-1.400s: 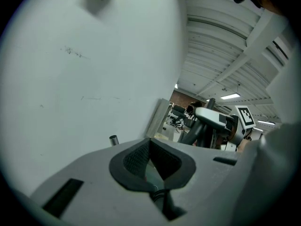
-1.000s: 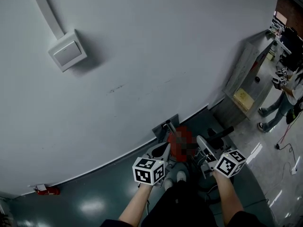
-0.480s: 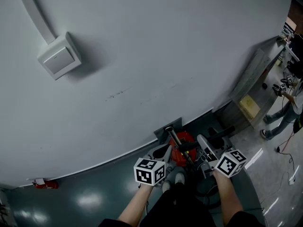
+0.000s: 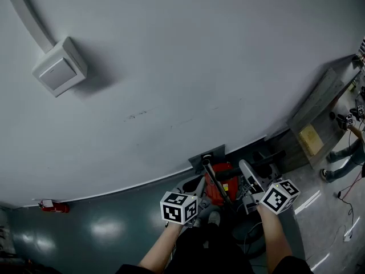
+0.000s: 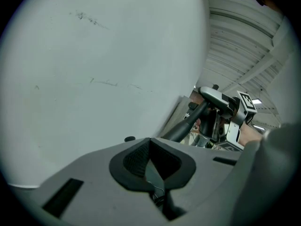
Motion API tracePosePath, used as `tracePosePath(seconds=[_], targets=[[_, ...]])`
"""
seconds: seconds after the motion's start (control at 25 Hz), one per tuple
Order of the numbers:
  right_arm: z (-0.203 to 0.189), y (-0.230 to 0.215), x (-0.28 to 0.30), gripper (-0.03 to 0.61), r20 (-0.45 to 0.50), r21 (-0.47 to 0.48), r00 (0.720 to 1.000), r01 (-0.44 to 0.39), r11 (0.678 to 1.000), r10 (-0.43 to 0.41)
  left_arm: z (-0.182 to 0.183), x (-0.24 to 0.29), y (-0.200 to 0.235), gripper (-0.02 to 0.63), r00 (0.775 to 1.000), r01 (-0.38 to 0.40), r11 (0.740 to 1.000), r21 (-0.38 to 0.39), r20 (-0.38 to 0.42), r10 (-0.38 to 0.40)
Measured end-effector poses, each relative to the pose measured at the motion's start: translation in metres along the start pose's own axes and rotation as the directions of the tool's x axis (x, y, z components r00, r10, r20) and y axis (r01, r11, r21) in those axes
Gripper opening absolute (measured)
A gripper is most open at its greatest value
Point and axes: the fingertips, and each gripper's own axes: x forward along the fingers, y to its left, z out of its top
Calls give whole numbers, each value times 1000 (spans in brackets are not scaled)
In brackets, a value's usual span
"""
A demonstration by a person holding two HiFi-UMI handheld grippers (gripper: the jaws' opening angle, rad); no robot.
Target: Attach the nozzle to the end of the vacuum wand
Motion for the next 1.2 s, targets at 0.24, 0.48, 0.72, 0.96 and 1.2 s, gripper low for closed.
tracePosePath(seconds=[0.24, 0.48, 0.72, 0.96, 1.2], targets=[[0, -15, 16, 341, -1, 19, 1000, -19, 1000, 19, -13, 12, 13, 5, 1000, -30, 999, -25, -5, 30], [0, -27, 25, 341, 13, 38, 1000, -14, 999, 14, -17, 21, 21, 5, 1000, -18, 999, -35, 15, 18], [0, -29, 40, 341, 2, 32, 1000, -20, 999, 20, -29, 36, 34, 5, 999, -36, 998, -61, 11, 37], [-6, -26, 56, 341, -19, 10, 999, -35, 999, 35, -46, 52, 49, 8, 999, -44, 993, -111, 19, 46], [-7, -19, 68, 341, -36, -22, 998, -52, 998, 51, -63, 75, 56, 88, 1000, -5, 989, -151, 9, 7]])
